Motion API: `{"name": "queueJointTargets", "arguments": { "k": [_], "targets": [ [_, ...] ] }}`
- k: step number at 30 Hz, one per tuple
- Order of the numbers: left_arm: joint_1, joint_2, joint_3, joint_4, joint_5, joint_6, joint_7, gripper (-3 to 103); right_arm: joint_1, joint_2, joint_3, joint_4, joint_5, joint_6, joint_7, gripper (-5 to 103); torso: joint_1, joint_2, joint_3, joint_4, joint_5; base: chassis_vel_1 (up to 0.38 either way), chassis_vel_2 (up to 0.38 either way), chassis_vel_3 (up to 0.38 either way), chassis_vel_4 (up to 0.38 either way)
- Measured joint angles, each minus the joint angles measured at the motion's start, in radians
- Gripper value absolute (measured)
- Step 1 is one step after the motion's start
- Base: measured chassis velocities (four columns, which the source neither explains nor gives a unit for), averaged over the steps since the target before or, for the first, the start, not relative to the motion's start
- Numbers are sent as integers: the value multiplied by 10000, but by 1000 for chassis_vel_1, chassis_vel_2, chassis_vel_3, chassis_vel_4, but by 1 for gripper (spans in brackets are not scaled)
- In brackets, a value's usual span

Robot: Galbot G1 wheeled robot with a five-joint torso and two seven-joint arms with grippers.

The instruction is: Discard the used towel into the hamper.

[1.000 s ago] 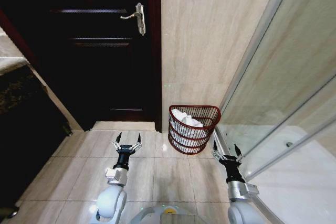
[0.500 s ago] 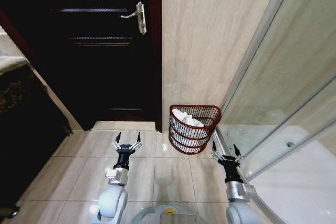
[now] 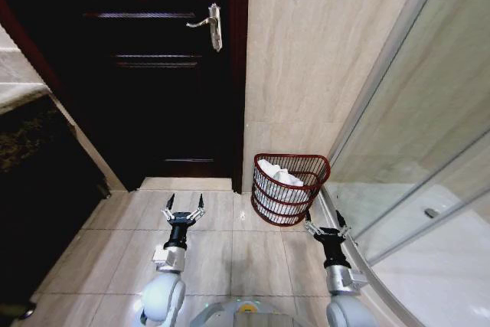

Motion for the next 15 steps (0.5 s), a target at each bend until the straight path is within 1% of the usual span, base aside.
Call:
{"name": "queueJointTargets", "arguments": {
  "k": [12, 13, 15],
  "targets": [
    [98, -4, -21, -44, 5, -92, -13, 100, -53, -8, -189, 43, -115, 32, -1, 100, 6, 14, 11, -1, 2, 78, 79, -80, -73],
    [113, -5, -21, -47, 5, -101, -14, 100, -57, -8, -212, 47, -144, 33, -1, 100, 6, 15, 11, -1, -2, 91, 83, -74, -70],
    [141, -9, -28, -52, 5, -112, -18, 100, -67, -26, -302, 51, -247, 33, -2, 100, 6, 18, 13, 0, 2, 92, 80, -73, -72]
  ]
}}
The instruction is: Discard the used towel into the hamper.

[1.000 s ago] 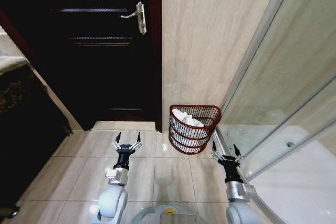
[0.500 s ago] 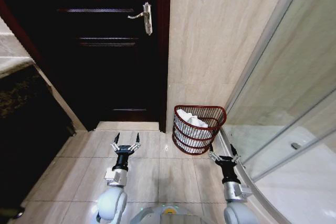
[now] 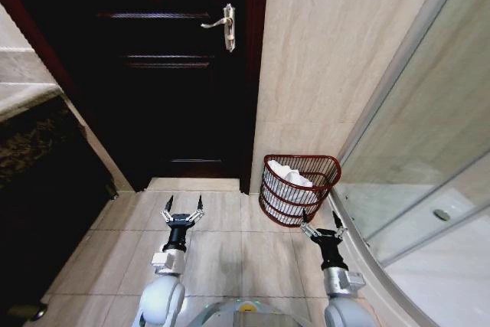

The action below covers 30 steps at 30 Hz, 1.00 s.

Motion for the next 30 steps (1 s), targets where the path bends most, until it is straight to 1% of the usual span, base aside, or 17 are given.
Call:
{"name": "queueJointTargets", "arguments": {
  "k": [15, 30],
  "targets": [
    [92, -12, 7, -99, 15, -46, -6, 100, -191, -67, -143, 133, -87, 94, 81, 100, 4, 5, 6, -1, -2, 81, 50, -83, -66],
    [384, -34, 15, -170, 39, -375, -132, 100, -319, -126, -245, 216, -90, 230, 175, 100, 2, 12, 7, -1, -2, 157, -32, -150, 37]
  ]
}}
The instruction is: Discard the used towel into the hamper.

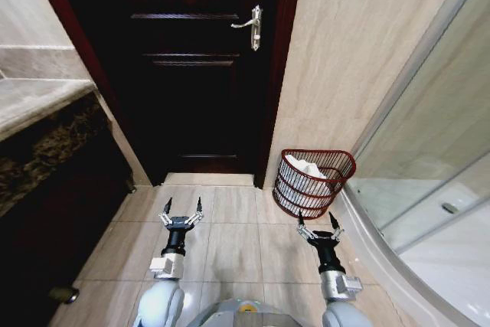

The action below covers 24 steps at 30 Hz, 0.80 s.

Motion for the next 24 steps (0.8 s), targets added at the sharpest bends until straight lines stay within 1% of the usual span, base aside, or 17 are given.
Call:
{"name": "queueJointTargets", "arguments": {
  "k": [9, 24],
  "targets": [
    [84, -13, 19, -7, 31, -91, -25, 100, -109, -33, -59, -31, -1, 260, 76, 100, 1, 0, 3, 0, 1, 27, -2, -22, 2],
    [-10, -10, 67, 84, 40, -92, -25, 100, -106, -95, -170, -12, 27, 249, 428, 100, 4, 0, 4, 0, 0, 3, -3, -5, 4]
  ]
}}
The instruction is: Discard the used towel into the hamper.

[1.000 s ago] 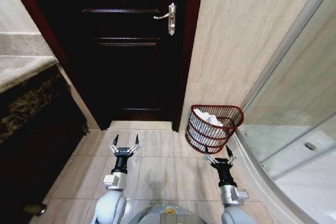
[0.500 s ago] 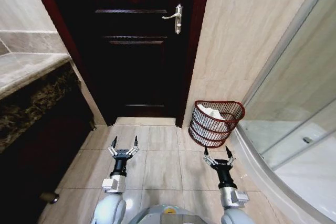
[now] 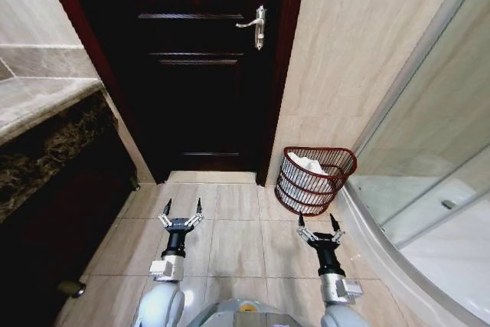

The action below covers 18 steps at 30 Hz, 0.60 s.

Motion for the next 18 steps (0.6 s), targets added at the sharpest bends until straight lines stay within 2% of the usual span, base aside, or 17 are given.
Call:
{"name": "queueJointTargets", "arguments": {
  "k": [6, 18],
  "targets": [
    [-30, -11, 0, 26, 1, 0, 0, 100, 9, 14, -53, -24, 1, 15, 0, 100, 0, 1, 0, 0, 2, 116, -125, -133, 124],
    [-12, 13, 2, 90, -10, -133, 0, 100, -32, 36, -105, -78, -27, 212, 75, 100, -6, 5, -4, 0, 3, 176, -199, -171, 189]
  ]
}}
